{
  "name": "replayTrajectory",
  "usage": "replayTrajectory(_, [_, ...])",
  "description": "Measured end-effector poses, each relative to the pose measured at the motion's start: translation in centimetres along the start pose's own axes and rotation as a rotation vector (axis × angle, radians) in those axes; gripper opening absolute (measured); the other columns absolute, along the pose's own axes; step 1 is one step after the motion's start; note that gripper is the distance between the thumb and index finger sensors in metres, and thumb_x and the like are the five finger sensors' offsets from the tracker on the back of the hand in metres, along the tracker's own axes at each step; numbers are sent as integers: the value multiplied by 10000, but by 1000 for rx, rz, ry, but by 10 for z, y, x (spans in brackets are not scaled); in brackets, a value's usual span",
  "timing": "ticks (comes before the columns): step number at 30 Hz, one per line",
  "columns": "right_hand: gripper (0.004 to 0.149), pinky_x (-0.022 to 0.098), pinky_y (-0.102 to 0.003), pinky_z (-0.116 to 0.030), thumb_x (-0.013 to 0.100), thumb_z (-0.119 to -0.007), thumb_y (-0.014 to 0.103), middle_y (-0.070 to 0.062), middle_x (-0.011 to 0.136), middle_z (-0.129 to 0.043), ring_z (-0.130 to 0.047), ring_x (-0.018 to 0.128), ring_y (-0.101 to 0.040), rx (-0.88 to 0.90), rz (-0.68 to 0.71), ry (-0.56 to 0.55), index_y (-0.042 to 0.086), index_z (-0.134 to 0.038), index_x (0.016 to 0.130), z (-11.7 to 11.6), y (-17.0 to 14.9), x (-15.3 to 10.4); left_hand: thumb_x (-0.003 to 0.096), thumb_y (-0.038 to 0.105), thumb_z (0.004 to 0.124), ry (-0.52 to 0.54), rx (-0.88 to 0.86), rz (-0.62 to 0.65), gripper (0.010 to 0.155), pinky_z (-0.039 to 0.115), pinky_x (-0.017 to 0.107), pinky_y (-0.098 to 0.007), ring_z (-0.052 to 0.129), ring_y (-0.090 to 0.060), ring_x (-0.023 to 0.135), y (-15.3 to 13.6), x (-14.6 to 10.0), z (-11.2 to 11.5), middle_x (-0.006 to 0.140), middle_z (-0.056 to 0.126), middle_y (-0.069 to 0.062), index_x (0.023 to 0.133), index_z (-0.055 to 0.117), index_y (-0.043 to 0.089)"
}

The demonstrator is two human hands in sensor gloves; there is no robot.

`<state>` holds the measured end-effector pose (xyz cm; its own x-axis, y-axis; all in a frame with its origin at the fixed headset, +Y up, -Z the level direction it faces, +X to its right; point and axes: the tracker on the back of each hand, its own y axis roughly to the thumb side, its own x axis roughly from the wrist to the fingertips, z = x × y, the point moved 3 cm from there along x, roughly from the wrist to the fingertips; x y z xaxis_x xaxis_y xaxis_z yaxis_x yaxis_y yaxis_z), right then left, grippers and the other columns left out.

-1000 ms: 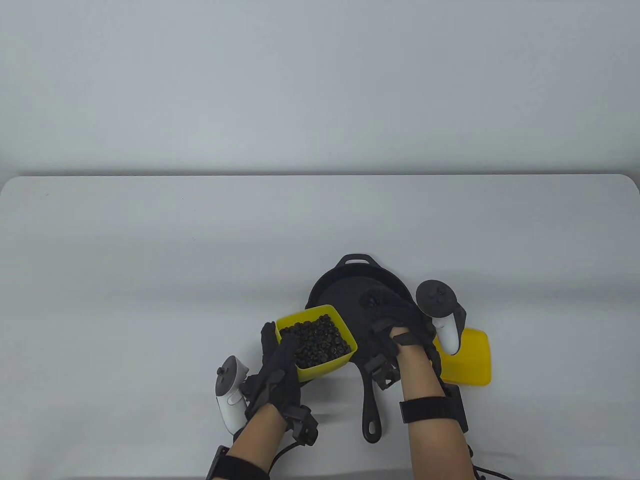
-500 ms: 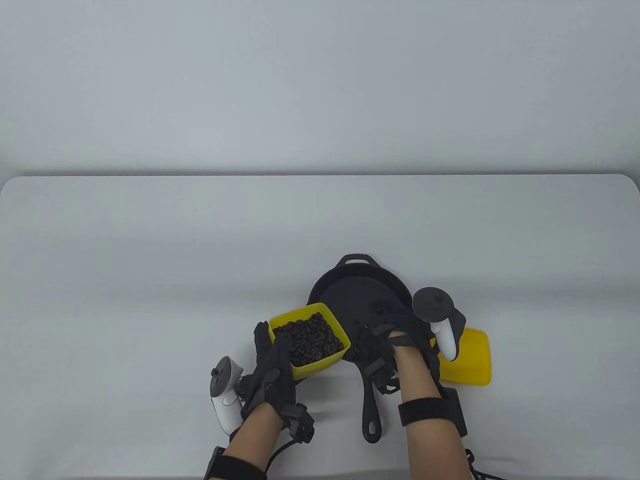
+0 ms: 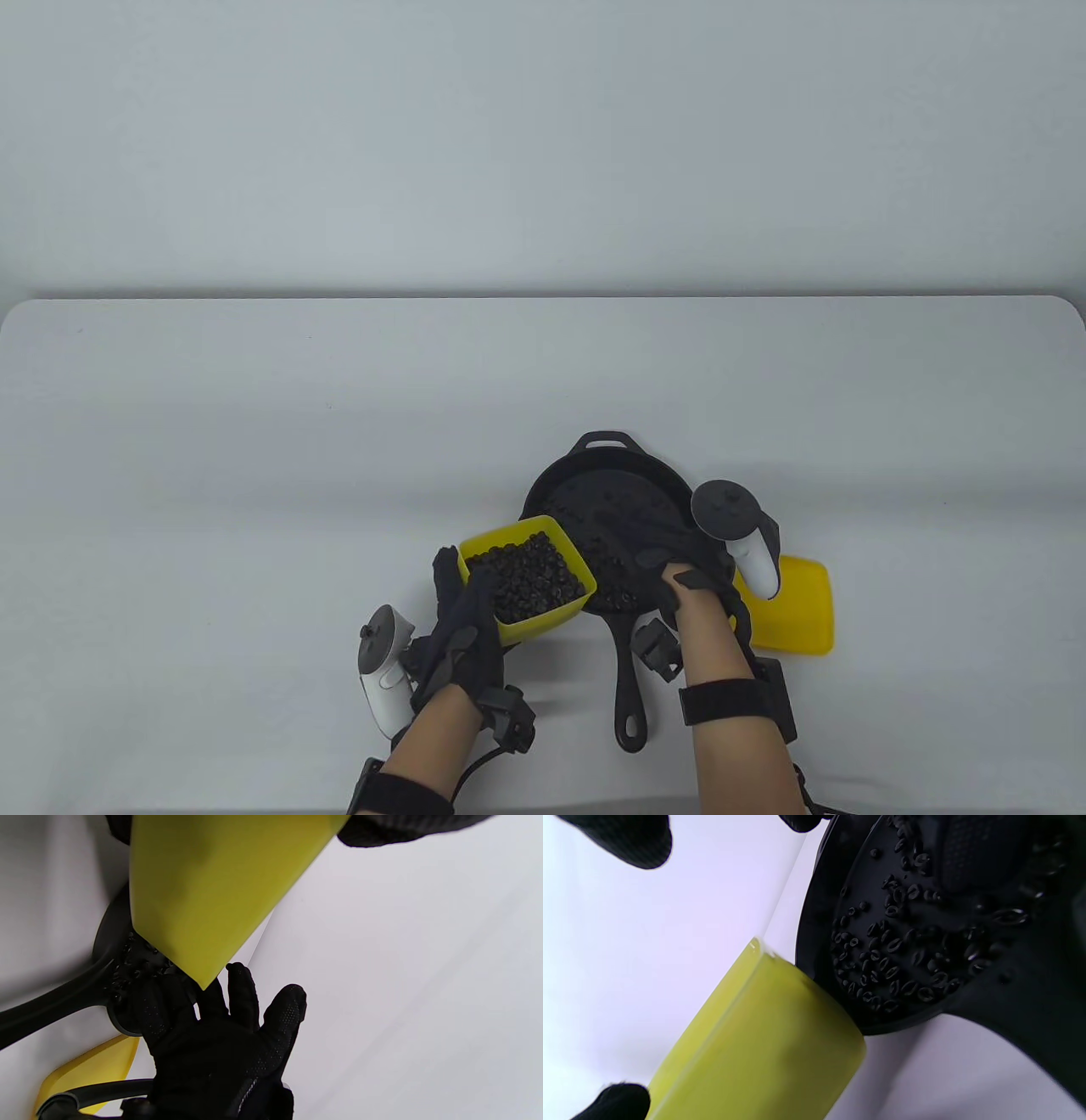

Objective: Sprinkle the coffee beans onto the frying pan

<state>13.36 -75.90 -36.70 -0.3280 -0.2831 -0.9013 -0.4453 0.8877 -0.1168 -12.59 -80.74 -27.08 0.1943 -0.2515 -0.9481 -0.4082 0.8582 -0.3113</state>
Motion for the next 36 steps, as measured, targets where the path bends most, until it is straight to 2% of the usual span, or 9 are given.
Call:
replayTrajectory(6, [792, 408, -520, -820, 626, -644, 601, -397, 971, -540, -714, 727, -655, -136, 108, -133, -81, -572, 1021, 1, 43, -12, 606, 561, 597, -3, -3, -2, 778, 644, 694, -504, 550, -472, 938, 0, 0, 0, 1034, 215, -222, 1018, -41, 392])
replayTrajectory(12, [474, 274, -333, -893, 608, -711, 544, -171, 755, -894, -988, 492, -392, -298, 268, -263, 115, -843, 763, -3, 86, -29, 605, 562, 599, -23, -4, 2, 777, 649, 693, -500, 559, -472, 934, 0, -1, 2, 1033, 225, -223, 1021, -35, 392])
replayTrajectory(16, [338, 190, -282, -870, 573, -785, 522, -69, 619, -946, -1000, 369, -298, -287, 303, -203, 194, -856, 617, -18, 90, -25, 605, 562, 601, -50, 7, -3, 777, 649, 692, -500, 561, -472, 933, -2, -1, 8, 1032, 230, -225, 1024, -31, 390])
replayTrajectory(21, [285, 168, -301, -857, 518, -876, 481, -50, 566, -952, -988, 341, -277, -430, 252, -102, 198, -856, 547, -40, 88, -14, 604, 564, 603, -90, 27, -9, 777, 653, 693, -497, 570, -469, 932, -6, -2, 17, 1034, 239, -223, 1028, -24, 392])
replayTrajectory(24, [272, 206, -324, -862, 499, -912, 421, -81, 635, -925, -975, 394, -311, -485, 238, -48, 180, -837, 601, -49, 89, -11, 601, 566, 605, -107, 32, -5, 775, 658, 693, -493, 578, -464, 932, -6, -2, 21, 1037, 248, -219, 1031, -16, 395])
replayTrajectory(27, [346, 327, -392, -874, 512, -899, 357, -182, 837, -809, -923, 573, -426, -535, 209, 36, 133, -785, 750, -57, 89, -10, 600, 563, 611, -118, 52, 5, 776, 659, 691, -496, 580, -467, 930, -5, -2, 23, 1037, 253, -220, 1034, -9, 394])
replayTrajectory(30, [635, 369, -400, -872, 520, -894, 399, -274, 963, -660, -875, 669, -489, -524, 180, 116, 35, -661, 985, -62, 86, -8, 601, 563, 611, -115, 52, 15, 776, 658, 691, -497, 577, -468, 930, -5, -2, 22, 1034, 251, -220, 1033, -11, 394])
replayTrajectory(33, [845, 394, -396, -850, 475, -937, 476, -346, 1024, -504, -791, 726, -539, -454, 184, 276, 23, -548, 1073, -71, 80, -5, 599, 564, 625, -103, 60, 30, 780, 663, 684, -500, 579, -475, 920, -2, -1, 19, 1022, 259, -225, 1037, 3, 396])
replayTrajectory(36, [847, 363, -351, -853, 453, -953, 481, -356, 1025, -475, -812, 662, -500, -481, 209, 301, 84, -555, 1087, -79, 83, -6, 597, 564, 630, -111, 78, 48, 777, 678, 672, -498, 591, -475, 906, 2, -3, 22, 1016, 271, -228, 1045, 17, 398])
